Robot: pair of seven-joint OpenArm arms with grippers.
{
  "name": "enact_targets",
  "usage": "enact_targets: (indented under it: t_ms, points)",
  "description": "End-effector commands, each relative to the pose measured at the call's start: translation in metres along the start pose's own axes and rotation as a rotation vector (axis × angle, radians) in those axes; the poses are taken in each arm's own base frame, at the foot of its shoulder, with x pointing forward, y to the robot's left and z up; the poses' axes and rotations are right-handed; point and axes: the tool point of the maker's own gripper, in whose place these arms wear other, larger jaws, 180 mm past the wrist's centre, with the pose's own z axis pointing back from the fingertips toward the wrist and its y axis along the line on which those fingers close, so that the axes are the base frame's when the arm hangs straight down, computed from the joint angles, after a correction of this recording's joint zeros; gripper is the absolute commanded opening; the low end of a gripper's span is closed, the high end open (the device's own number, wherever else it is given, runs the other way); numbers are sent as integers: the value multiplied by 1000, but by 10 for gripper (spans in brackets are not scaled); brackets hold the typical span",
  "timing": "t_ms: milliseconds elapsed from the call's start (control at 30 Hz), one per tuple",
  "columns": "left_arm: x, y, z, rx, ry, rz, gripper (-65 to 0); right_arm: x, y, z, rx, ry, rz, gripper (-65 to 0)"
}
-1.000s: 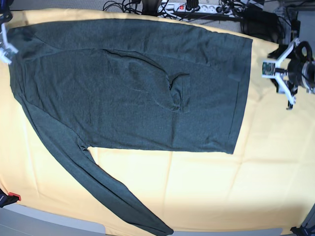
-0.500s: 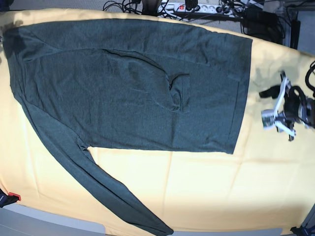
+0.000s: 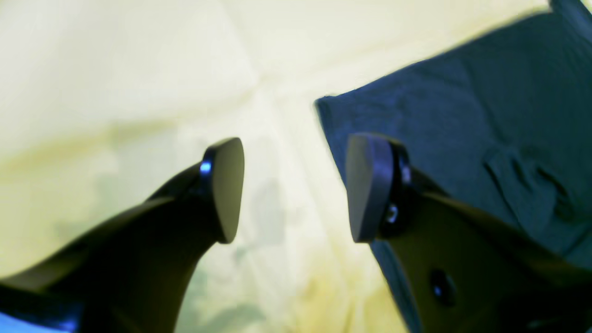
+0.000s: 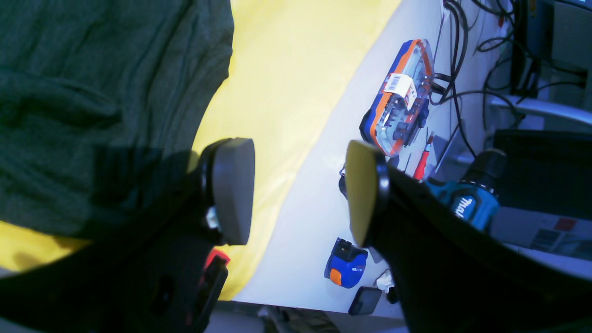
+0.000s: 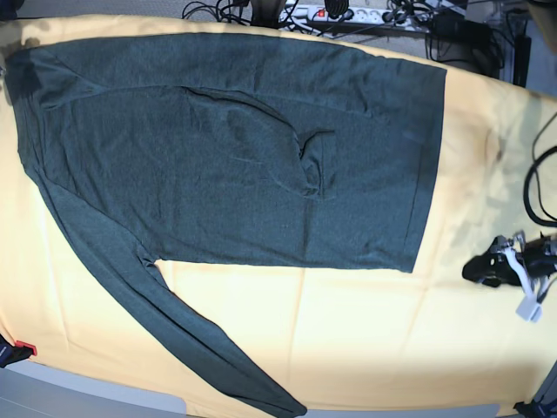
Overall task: Fold the T-shirt properly
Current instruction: 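Lower left gripper to the hem corner, right gripper to the side seam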
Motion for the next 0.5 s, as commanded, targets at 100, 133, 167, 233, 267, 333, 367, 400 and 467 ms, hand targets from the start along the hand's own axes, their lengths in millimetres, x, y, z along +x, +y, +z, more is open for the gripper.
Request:
enact_targets:
  t_ms: [100, 133, 167, 233, 267, 333, 367, 400, 467]
  points:
    - [-1, 1, -23, -36, -68, 121, -288, 15, -16, 2, -47, -52, -11, -314]
    - [-7, -2, -31, -47, -60, 143, -288, 17, -16, 2, -43, -60, -20, -314]
    - [-12, -5, -39, -59, -54, 162, -288, 18, -15, 2, -39, -66, -24, -314]
    - [-17, -13, -53, -77, -49, 173, -288, 18, -14, 2, -33, -67, -25, -314]
    - [-19, -16, -60, -76, -46, 165, -288, 18, -14, 2, -33, -66, -26, -314]
    - [-21, -19, -73, -56, -42, 145, -288, 18, -14, 2, -33, -65, -26, -314]
    - [-22, -20, -79, -38, -40, 142, -288, 18, -14, 2, -33, -65, -26, -314]
    - [-22, -21, -85, -27, -39, 138, -288, 18, -14, 2, -32, -66, -27, -314]
    - [-24, -27, -96, -19, -31, 126, -288, 17, -13, 2, -32, -64, -31, -314]
